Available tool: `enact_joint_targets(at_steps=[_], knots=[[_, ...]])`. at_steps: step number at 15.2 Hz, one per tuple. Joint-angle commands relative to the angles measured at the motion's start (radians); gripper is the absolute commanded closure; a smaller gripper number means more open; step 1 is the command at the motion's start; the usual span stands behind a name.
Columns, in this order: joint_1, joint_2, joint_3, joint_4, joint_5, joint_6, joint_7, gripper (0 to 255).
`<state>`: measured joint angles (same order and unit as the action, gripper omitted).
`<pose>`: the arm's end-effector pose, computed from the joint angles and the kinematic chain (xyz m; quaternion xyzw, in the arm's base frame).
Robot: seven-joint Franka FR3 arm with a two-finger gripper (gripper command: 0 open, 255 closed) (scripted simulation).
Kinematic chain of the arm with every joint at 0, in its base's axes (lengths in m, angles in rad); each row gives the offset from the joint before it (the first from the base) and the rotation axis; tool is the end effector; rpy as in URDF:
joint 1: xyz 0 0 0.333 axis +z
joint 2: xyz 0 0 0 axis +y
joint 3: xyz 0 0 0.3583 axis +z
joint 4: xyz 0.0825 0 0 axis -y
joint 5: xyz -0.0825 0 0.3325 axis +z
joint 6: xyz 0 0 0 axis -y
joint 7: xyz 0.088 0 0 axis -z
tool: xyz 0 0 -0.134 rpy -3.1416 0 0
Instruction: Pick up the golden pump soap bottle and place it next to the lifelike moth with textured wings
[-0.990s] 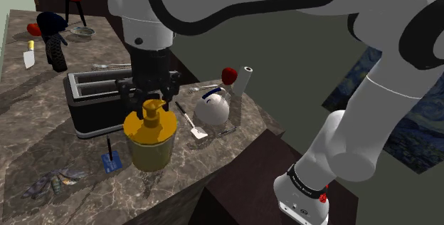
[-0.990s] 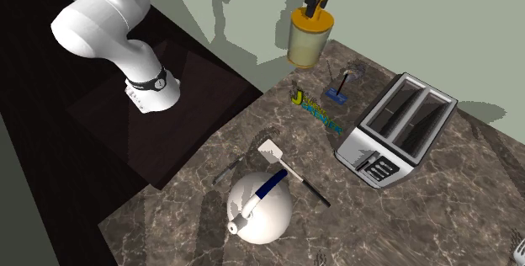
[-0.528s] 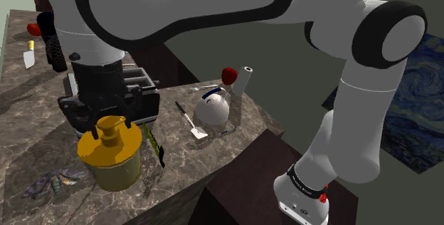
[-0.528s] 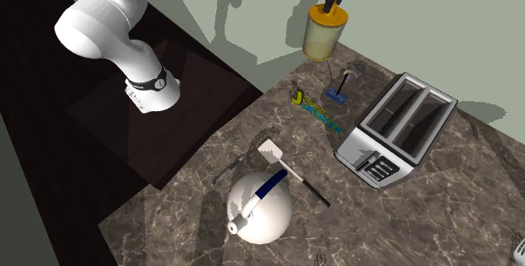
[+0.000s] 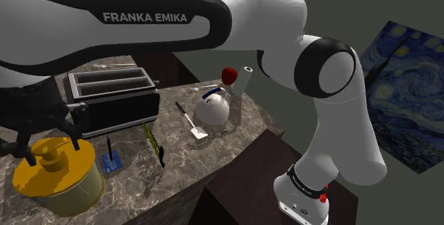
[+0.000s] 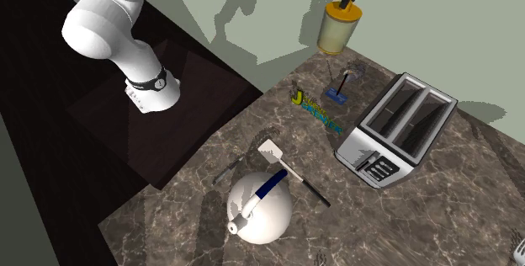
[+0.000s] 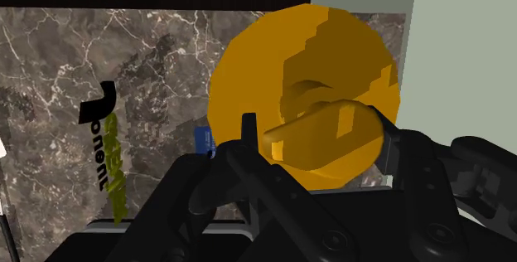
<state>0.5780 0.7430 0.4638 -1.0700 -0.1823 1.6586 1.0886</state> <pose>0.4653 0.5362 0.4250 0.9952 -0.0587 -0.0784 0.0061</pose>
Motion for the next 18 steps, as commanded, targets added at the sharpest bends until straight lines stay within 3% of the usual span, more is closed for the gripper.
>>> enact_joint_targets(at_steps=[1,2,8,18], knots=[[0.074,0.126,-0.016,0.205,-0.028,-0.071,0.013,255],[0.157,0.277,-0.038,0.479,-0.05,-0.181,0.004,255],[0.114,0.225,-0.032,0.293,-0.043,-0.055,0.013,255],[0.088,0.229,-0.034,0.158,-0.048,0.077,0.017,255]])
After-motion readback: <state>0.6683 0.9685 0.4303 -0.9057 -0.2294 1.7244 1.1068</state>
